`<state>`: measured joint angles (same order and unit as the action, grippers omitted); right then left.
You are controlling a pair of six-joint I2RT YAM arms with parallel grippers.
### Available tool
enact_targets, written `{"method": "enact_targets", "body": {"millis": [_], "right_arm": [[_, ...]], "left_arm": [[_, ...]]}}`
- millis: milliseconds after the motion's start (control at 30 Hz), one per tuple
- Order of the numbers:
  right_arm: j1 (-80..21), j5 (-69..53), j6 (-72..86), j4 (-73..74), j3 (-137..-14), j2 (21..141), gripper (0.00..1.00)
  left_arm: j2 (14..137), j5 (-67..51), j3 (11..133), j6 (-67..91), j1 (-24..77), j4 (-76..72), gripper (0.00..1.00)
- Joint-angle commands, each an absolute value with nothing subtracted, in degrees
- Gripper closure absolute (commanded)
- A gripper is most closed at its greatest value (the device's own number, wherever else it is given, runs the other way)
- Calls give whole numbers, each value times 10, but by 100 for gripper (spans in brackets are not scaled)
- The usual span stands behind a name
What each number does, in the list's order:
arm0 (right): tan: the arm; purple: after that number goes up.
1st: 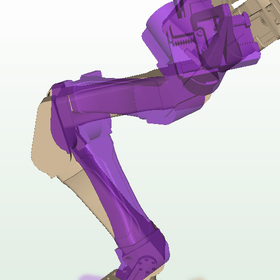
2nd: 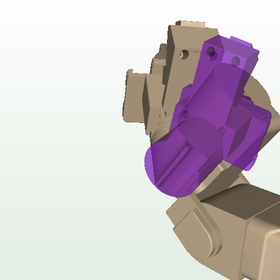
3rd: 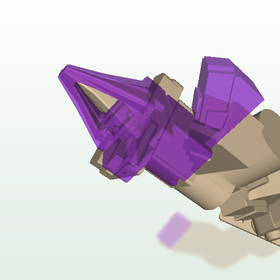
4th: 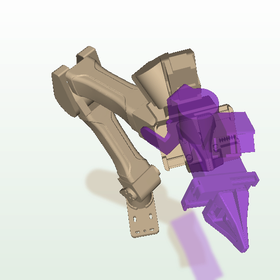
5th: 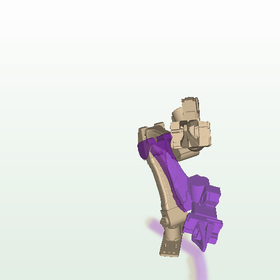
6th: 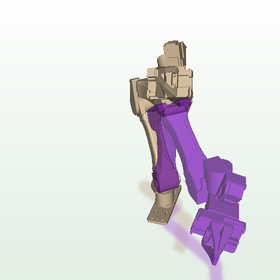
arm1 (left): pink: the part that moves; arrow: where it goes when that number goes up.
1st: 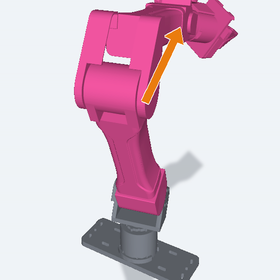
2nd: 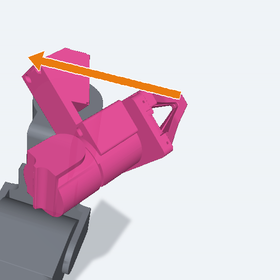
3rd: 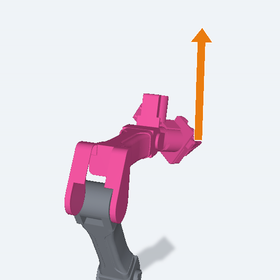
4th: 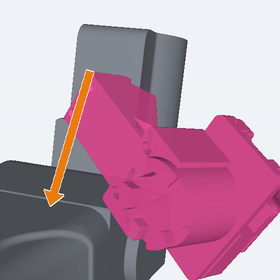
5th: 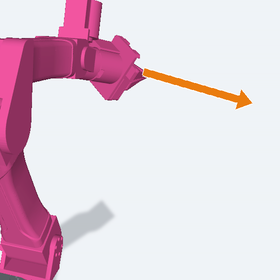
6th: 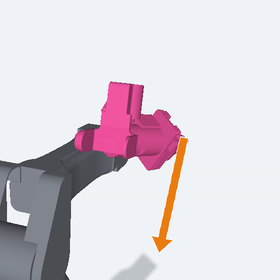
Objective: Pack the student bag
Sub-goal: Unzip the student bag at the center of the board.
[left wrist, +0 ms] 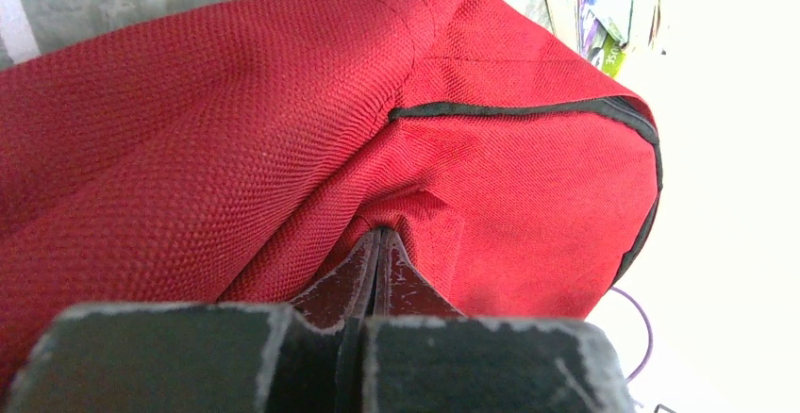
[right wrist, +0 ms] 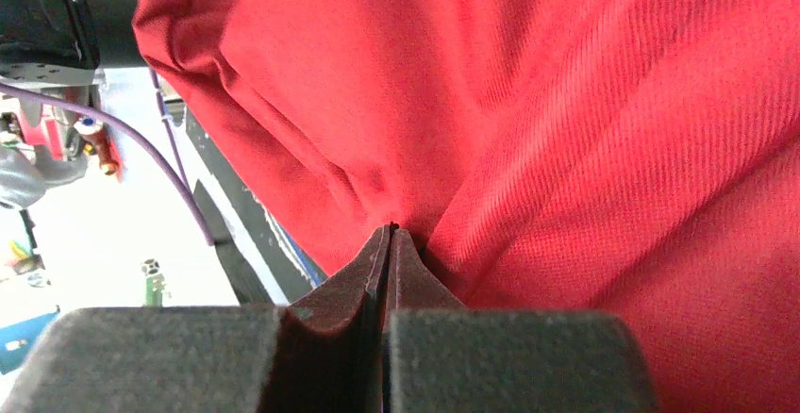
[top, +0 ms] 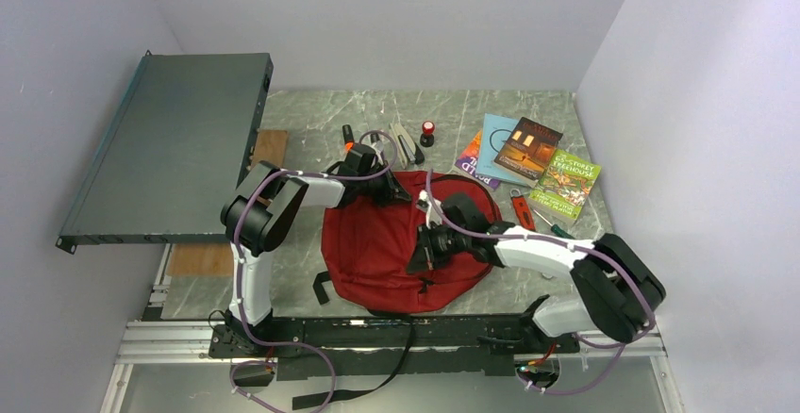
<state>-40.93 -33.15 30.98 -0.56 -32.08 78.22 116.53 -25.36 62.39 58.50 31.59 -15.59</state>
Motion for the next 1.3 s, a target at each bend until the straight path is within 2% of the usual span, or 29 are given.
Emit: {"method": "enact_targets", "body": {"millis": [0,167,367,400,467,567,633,700,800,867,1133,1267], "right_arm": [[-430,-337,390,7,-270,732,100],[-435,-307,408,3,-244,692,100],[-435,-299,392,3,-276,728,100],[-435,-283,379,32,-291,726,95],[-435,-235,353,93,-322,713,77],[-435,-169,313,181,-385,698,58],[-435,-124,305,226,-420,691,49],[-435,-44,334,290,-454,688,39],[-432,79,369,347,-498,692,34],[-432,128,382,357,-517,707,33],[-474,242,393,367,-623,832,29],[-490,233,373,354,-661,910,30]], "left_arm": [[1194,-174,617,581,316,-112,100],[1193,-171,621,571,316,-101,100],[1182,-196,641,545,315,-82,100],[1174,-206,642,535,316,-78,100],[1156,-223,647,519,315,-68,100],[1127,-242,658,501,315,-34,98],[1097,-252,656,496,316,-22,78],[1068,-253,663,482,316,18,50],[1013,-251,662,458,314,59,19],[970,-239,656,443,312,87,3],[774,-98,628,356,311,274,0],[706,-47,590,331,311,324,0]]}}
